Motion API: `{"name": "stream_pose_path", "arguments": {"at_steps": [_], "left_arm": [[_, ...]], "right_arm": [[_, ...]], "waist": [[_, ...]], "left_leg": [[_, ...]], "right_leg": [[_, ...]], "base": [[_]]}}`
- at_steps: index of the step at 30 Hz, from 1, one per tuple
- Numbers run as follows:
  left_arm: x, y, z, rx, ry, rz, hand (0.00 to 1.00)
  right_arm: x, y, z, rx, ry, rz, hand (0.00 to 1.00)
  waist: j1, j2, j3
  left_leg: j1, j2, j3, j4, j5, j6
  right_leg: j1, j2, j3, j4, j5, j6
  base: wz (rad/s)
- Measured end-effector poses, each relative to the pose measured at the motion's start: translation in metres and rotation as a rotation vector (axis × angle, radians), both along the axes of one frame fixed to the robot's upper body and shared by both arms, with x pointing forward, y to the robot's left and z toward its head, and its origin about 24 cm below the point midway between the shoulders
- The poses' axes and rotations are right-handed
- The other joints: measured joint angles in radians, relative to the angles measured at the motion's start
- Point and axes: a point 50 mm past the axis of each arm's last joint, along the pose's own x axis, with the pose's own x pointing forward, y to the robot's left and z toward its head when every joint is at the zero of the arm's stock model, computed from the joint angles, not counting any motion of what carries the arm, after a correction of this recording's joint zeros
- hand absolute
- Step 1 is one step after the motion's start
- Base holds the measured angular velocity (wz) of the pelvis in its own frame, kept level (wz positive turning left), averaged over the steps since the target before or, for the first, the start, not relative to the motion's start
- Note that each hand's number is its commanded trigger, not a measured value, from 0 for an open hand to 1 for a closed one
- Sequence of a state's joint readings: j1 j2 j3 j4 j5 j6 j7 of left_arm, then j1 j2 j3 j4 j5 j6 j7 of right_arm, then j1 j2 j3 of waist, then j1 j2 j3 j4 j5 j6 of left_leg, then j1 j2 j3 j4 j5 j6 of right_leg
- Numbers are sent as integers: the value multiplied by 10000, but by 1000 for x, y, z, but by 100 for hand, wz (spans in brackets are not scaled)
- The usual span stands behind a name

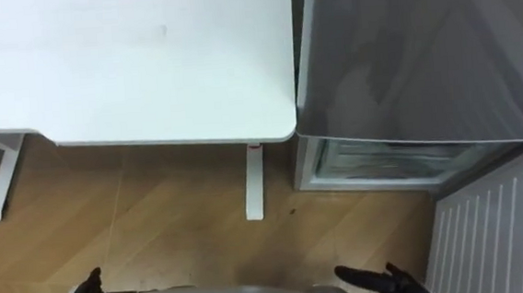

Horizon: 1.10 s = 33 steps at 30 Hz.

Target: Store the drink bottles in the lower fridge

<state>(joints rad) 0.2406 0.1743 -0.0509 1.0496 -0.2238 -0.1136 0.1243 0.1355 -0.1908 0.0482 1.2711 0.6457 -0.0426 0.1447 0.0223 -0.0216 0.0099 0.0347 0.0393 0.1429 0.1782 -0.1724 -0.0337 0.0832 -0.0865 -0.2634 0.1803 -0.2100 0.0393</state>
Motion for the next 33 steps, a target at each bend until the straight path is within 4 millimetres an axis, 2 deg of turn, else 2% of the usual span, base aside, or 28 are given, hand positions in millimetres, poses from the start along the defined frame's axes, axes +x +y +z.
{"name": "stream_pose_path", "arguments": {"at_steps": [5,11,17,19,22,25,30,33], "left_arm": [[0,11,3,315,-101,463,0],[1,19,5,701,-58,166,0],[-5,26,7,994,68,149,0],[-10,27,7,1019,182,258,0],[-15,33,8,1135,324,523,0],[-15,39,11,1273,382,544,0],[-17,43,12,1450,537,358,0],[-17,44,12,1468,629,249,0]], "right_arm": [[6,-8,3,-224,-378,-862,0],[30,-31,14,-1097,-1213,-1636,0],[67,-72,43,-2573,-2776,-2050,0],[85,-87,62,-3494,-3471,-1723,0],[98,-106,82,-4776,-3789,-1140,0],[107,-117,97,-5295,-4261,-1030,0],[114,-133,119,-6316,-4719,-1192,0],[114,-144,129,-7030,-4603,-907,0]], "waist": [[-167,-57,17],[-458,-325,22],[-643,-628,12],[-786,-697,2],[-778,-851,-23],[-786,-1011,-89],[-811,-1164,-65],[-818,-1088,-44]], "left_leg": [[96,7,82,-14,-1,-2],[209,6,173,-23,-2,0],[385,6,327,-119,-5,5],[383,13,398,-153,-5,6],[444,13,455,-166,-4,5],[483,13,459,-165,-5,5],[477,20,488,-164,-14,-2],[479,45,491,-166,-61,7]], "right_leg": [[65,16,132,-54,8,-12],[55,5,287,42,8,-12],[31,21,560,59,7,-8],[-26,33,648,58,19,2],[15,45,720,76,48,-4],[25,44,750,76,54,-11],[24,51,732,71,64,-13],[25,77,737,72,101,-10]], "base": [[-5],[-6],[-10],[-12],[-8],[-5],[0],[0]]}}
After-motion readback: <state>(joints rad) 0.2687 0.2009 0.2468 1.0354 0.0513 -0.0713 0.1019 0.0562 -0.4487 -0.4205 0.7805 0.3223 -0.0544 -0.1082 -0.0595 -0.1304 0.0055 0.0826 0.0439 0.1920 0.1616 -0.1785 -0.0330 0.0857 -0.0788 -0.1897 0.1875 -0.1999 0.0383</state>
